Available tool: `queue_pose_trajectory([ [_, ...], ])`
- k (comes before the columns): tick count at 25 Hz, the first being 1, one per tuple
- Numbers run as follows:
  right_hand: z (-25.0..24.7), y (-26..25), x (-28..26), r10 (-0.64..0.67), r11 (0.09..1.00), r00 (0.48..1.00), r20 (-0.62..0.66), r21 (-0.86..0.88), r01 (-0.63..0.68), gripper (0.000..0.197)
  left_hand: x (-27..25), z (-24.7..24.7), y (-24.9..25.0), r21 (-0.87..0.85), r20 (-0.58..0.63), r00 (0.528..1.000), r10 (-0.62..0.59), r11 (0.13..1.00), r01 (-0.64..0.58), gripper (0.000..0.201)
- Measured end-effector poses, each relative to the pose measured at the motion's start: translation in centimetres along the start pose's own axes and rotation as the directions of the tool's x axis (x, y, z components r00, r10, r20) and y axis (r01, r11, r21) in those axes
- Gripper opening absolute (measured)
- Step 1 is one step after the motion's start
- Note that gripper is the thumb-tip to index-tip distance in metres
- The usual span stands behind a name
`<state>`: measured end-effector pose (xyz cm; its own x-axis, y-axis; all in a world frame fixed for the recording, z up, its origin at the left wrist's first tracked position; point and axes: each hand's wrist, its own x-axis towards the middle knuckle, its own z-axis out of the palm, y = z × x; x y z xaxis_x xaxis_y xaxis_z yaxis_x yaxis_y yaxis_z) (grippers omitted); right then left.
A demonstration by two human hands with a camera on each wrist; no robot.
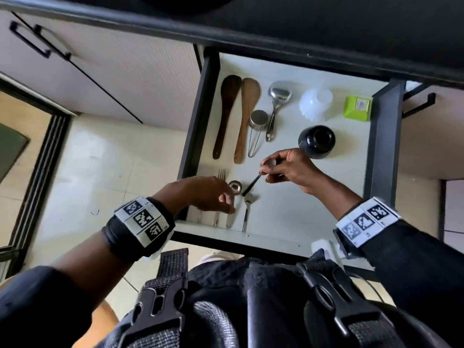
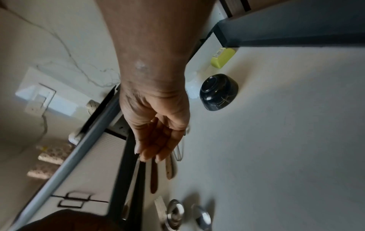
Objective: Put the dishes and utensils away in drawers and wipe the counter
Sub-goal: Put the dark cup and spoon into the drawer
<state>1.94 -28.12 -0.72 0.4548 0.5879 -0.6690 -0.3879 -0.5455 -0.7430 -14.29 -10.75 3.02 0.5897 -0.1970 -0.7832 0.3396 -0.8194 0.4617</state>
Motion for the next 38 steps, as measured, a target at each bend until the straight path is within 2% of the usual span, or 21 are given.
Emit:
queue_pose_trajectory([
  [1, -0.1, 0.8, 0.5, 0.003, 0.996, 1.0, -0.014, -0.085, -0.005, 0.014, 0.2, 0.4, -0.2, 0.046, 0.108, 0.993, -0.052, 0.998, 0.047, 0.052],
  [3, 0.0, 2.8, 1.0, 0.015, 0.974, 0.999, -0.04, -0.225, -0.023, 0.018, 0.2, 1.4, -0.5, 0.151, 0.298, 0.942, -0.152, 0.982, 0.11, 0.071],
  [5, 0.3, 4.4, 1.2, 0.023, 0.929, 0.998, -0.055, -0.366, -0.042, 0.019, 0.1, 1.9, -0.6, 0.19, 0.387, 0.898, -0.209, 0.971, 0.145, 0.074],
  [7, 0.7, 5.4, 1.0, 0.028, 0.878, 0.999, -0.045, -0.476, -0.046, 0.02, 0.0, 2.0, -0.4, 0.152, 0.391, 0.896, -0.212, 0.975, 0.164, 0.07],
  [10, 1.2, 6.0, 1.1, 0.037, 0.844, 0.998, -0.046, -0.533, -0.056, 0.017, -0.2, 1.9, -0.6, 0.146, 0.388, 0.897, -0.21, 0.975, 0.165, 0.074],
  [12, 1.5, 6.0, 1.4, 0.046, 0.837, 0.998, -0.052, -0.542, -0.067, 0.016, -0.4, 2.0, -0.8, 0.163, 0.412, 0.886, -0.214, 0.974, 0.159, 0.087],
  [14, 1.7, 6.1, 1.5, 0.075, 0.833, 0.997, -0.009, -0.549, -0.068, 0.019, -0.5, 2.1, -1.0, 0.167, 0.423, 0.884, -0.2, 0.976, 0.141, 0.106],
  [15, 1.8, 6.2, 1.6, 0.088, 0.83, 0.996, 0.022, -0.554, -0.061, 0.021, -0.6, 2.1, -1.0, 0.171, 0.419, 0.888, -0.19, 0.977, 0.129, 0.11],
  [21, 2.1, 6.5, 2.0, 0.065, 0.681, 0.996, 0.055, -0.732, -0.004, 0.019, -0.9, 1.8, -0.7, 0.173, 0.397, 0.903, -0.162, 0.98, 0.099, 0.092],
  [31, 2.3, 6.7, 2.9, 0.052, 0.618, 0.99, 0.13, -0.783, 0.07, 0.014, -0.7, 2.0, -0.6, 0.181, 0.396, 0.903, -0.17, 0.978, 0.104, 0.093],
  [38, 2.3, 6.9, 2.6, 0.066, 0.585, 0.995, 0.079, -0.811, 0.026, 0.033, -0.6, 2.0, -0.5, 0.185, 0.392, 0.905, -0.162, 0.978, 0.095, 0.092],
])
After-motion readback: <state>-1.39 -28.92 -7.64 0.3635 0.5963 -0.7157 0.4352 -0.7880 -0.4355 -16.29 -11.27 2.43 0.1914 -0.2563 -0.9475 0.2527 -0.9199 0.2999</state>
